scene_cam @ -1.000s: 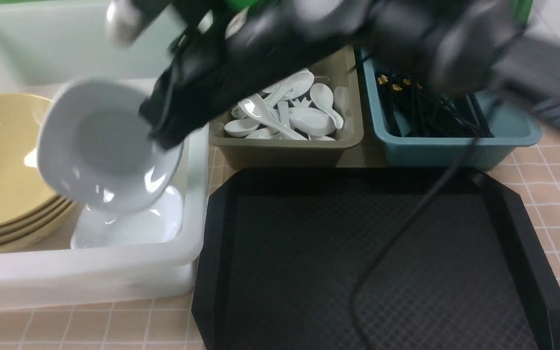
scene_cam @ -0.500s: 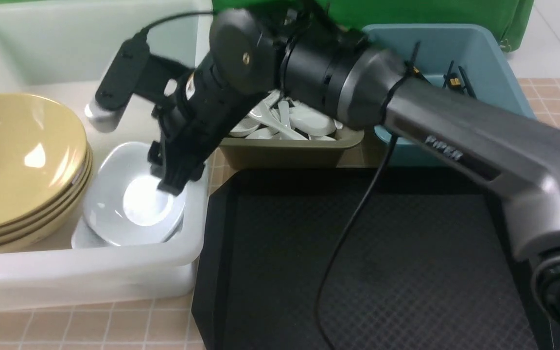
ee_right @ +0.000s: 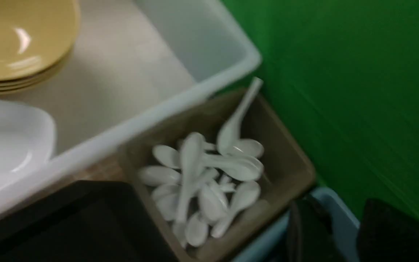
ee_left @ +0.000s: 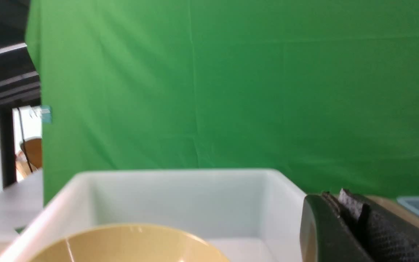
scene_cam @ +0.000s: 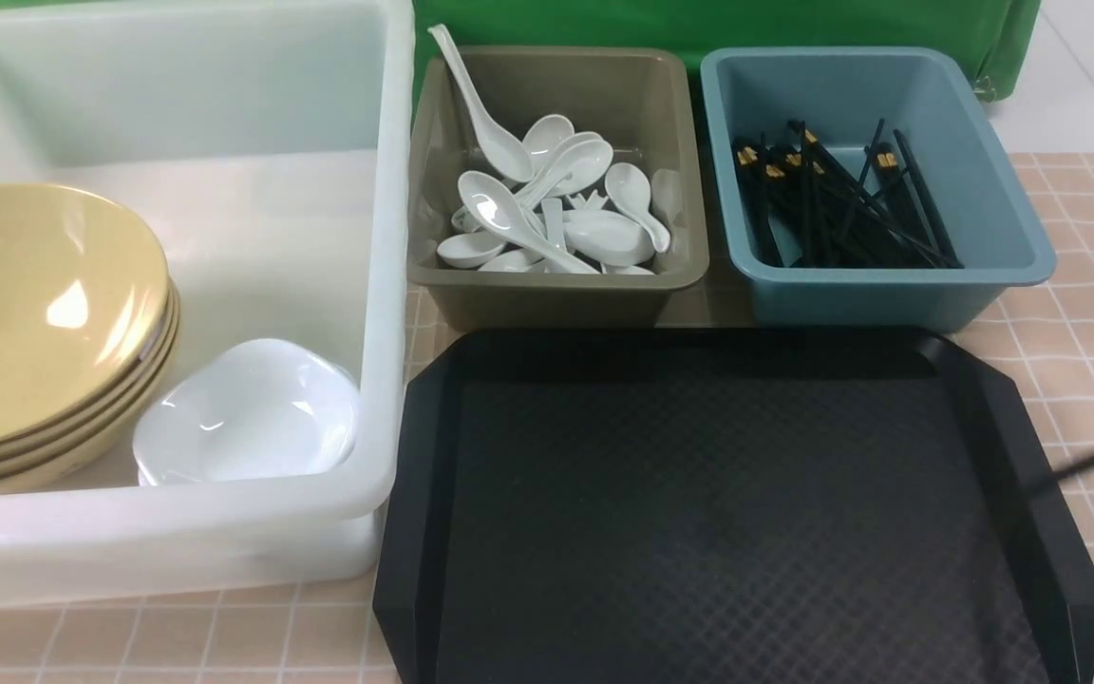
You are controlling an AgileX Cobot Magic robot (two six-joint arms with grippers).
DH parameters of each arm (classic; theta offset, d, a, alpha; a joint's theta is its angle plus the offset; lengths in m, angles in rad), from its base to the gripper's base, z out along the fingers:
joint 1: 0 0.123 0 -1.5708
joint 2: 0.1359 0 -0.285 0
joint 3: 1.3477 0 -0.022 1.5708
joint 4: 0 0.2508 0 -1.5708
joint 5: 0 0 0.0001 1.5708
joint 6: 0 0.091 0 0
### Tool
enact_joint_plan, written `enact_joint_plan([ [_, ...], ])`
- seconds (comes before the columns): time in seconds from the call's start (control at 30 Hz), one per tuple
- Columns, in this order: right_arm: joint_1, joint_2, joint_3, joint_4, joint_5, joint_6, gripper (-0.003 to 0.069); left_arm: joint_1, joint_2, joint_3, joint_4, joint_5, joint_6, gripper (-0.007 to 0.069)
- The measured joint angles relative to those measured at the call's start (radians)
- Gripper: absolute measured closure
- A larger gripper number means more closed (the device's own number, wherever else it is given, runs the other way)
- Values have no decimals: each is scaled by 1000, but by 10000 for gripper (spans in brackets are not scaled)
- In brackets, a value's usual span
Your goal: On brown table put chopsticks spoon bowls plates into blue grey white boxes.
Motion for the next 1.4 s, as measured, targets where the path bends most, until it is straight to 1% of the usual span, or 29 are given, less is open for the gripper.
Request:
enact_joint_plan([
  [0.07, -50, -71, 39, -28, 9, 34, 539, 0, 0, 0, 0, 42, 0, 602],
  [0.13, -97, -163, 118, -44, 11, 58, 599, 0, 0, 4, 0, 84, -2, 602],
  [0.17, -111, -213, 178, -50, 2, 64, 615, 0, 0, 8, 0, 102, -3, 602],
  [0.2, -111, -213, 192, -51, 0, 65, 617, 0, 0, 10, 0, 109, -3, 602],
  [0.23, -122, -312, 325, -53, -48, 75, 621, 0, 0, 15, 0, 139, -3, 602],
  [0.27, -123, -358, 391, -49, -78, 82, 621, 0, 0, 19, 0, 160, -3, 602],
  [0.3, -123, -382, 408, -49, -86, 83, 621, 0, 0, 19, 0, 160, -3, 602],
  [0.33, -123, -442, 498, -45, -131, 91, 621, 0, 0, 21, 0, 180, -3, 602],
  [0.37, -123, -539, 653, -38, -218, 110, 621, 0, 0, 22, 0, 216, -3, 602],
  [0.43, -123, -660, 869, -31, -354, 118, 621, 0, 0, 22, 0, 250, -3, 602],
  [0.5, -124, -753, 1077, -24, -492, 134, 621, 0, 0, 22, 1, 286, -3, 602],
  [0.53, -124, -813, 1216, -19, -584, 145, 621, 0, 0, 22, 1, 302, -3, 602],
  [0.57, -124, -831, 1260, -18, -616, 156, 621, 0, 0, 22, 1, 305, -3, 602],
  [0.6, -124, -885, 1410, -16, -713, 185, 621, 0, 0, 22, 2, 327, -3, 602],
  [0.73, -124, -981, 1714, -16, -906, 217, 621, 0, 0, 22, 3, 379, -3, 602],
  [0.8, -124, -1012, 1838, -16, -974, 222, 621, 0, 0, 22, 3, 404, -3, 602],
  [0.87, -125, -1018, 1915, -16, -995, 234, 621, 0, 0, 22, 4, 424, -3, 602],
  [0.97, -148, -1033, 1985, -22, -971, 273, 621, 0, 0, 22, 4, 454, -3, 602],
  [1.17, -155, -1114, 1992, -41, -853, 358, 620, 0, 0, 22, 3, 483, -3, 602],
  [1.2, -160, -1172, 1992, -66, -806, 413, 619, 0, 0, 22, 3, 489, -3, 602],
  [1.23, -161, -1180, 1992, -72, -803, 419, 619, 0, 0, 22, 3, 489, -3, 602],
  [1.27, -172, -1267, 2000, -95, -790, 459, 619, 0, 0, 22, 3, 495, -3, 602],
  [1.4, -223, -1483, 2052, -116, -793, 481, 617, 0, 0, 22, 3, 499, -3, 602],
])
